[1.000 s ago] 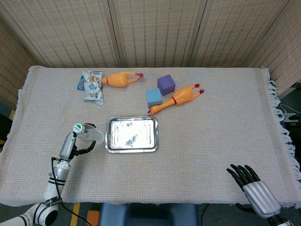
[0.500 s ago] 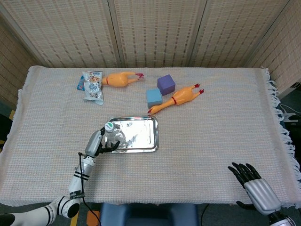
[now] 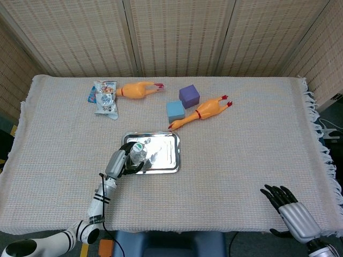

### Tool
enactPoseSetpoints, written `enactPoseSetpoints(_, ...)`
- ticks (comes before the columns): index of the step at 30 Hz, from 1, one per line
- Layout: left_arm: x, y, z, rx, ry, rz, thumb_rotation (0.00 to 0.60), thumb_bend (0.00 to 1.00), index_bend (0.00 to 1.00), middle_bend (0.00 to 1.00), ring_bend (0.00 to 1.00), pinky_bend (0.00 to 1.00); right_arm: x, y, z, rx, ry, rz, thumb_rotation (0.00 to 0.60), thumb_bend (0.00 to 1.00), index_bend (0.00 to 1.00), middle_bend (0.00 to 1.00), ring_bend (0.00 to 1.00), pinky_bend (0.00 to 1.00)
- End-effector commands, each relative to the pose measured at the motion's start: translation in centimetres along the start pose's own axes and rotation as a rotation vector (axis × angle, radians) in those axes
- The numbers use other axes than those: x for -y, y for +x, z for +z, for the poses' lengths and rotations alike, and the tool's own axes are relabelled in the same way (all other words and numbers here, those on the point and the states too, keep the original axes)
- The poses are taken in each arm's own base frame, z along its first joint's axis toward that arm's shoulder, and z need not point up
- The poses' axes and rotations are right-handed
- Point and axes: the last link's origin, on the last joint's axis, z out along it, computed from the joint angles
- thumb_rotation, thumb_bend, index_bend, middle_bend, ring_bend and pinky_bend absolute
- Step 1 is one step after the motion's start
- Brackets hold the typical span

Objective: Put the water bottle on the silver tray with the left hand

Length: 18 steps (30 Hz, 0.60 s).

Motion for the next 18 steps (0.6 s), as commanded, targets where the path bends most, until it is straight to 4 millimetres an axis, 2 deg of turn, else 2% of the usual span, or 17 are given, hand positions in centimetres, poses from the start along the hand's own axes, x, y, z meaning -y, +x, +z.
enactPoseSetpoints(1,0.03,0.07,0.07,0.011,-0.001,-0.012,0.600,0.48,0.00,0.09,0.00,0.04,0.03,-0.03,0.01,0.001,0.000,-0.002,0.600,0.00,0.00,0.00,0.00,0.00)
enactPoseSetpoints(6,0.21,0.28,0.01,0.049,0.012,-0.021,0.600,0.42,0.00,0.00,0.00,0.02,0.14,-0.12,0.10,0.004,0.002,-0.007,0.600,0.00,0.00,0.00,0.00,0.00)
enactPoseSetpoints(18,-0.77,0.64,0.03,0.070,0.013,-0.019,0.600,0.33,0.00,0.00,0.00,0.00,0.28,-0.09,-0.11,-0.002,0.010,-0.005,0.600,0.00,0.00,0.00,0.00,0.00)
